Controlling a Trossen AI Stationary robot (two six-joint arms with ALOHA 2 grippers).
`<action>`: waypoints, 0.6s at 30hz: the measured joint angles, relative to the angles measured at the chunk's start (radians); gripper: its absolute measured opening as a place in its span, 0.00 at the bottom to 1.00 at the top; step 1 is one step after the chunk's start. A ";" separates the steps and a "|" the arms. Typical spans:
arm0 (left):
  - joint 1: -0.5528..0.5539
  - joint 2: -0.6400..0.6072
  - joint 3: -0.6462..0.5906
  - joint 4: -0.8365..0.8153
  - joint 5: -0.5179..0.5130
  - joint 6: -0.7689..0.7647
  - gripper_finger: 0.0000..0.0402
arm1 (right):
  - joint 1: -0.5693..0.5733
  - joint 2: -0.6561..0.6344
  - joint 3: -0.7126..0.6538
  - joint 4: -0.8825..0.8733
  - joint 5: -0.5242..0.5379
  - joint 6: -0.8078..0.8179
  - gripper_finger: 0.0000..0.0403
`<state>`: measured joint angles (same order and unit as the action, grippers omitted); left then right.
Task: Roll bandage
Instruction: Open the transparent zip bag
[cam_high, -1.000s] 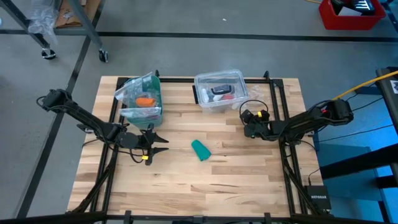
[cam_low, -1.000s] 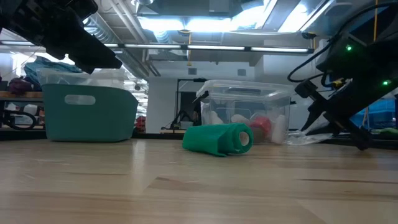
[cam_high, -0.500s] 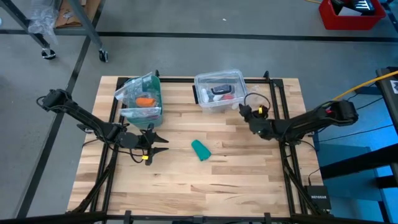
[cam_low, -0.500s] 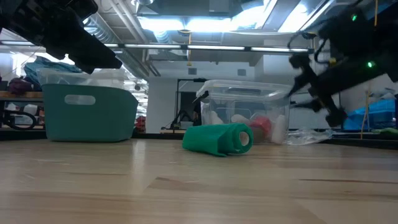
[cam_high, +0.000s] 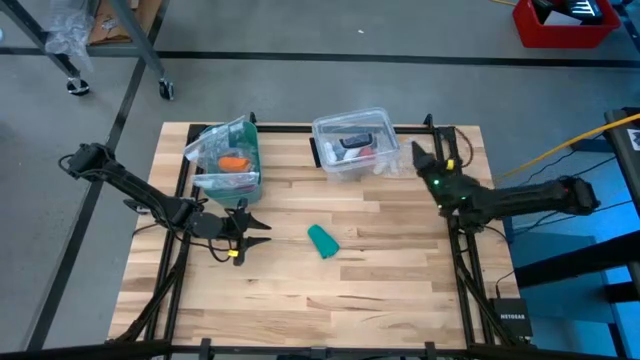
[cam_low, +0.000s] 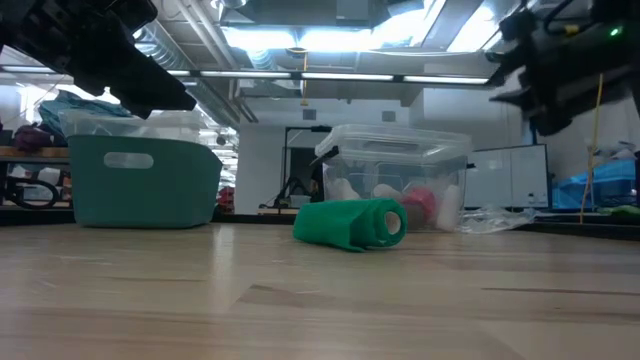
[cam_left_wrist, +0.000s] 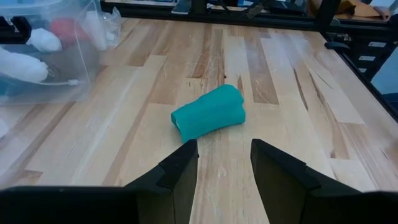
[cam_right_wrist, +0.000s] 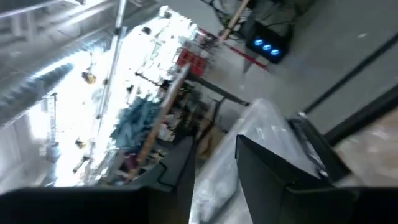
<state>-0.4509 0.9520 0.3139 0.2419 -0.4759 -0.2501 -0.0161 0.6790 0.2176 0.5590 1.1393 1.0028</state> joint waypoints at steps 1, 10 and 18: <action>0.000 0.000 0.000 0.000 0.000 0.000 0.35 | -0.006 -0.033 0.000 -0.001 -0.026 -0.029 0.30; 0.000 0.000 0.000 0.000 0.000 -0.004 0.35 | -0.104 -0.286 0.000 -0.092 -0.092 -0.248 0.30; 0.000 0.000 0.000 0.000 0.000 0.001 0.35 | -0.240 -0.371 0.000 -0.407 -0.106 -0.084 0.30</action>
<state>-0.4508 0.9520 0.3138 0.2423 -0.4761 -0.2491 -0.2560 0.3078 0.2176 0.1516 1.0334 0.9192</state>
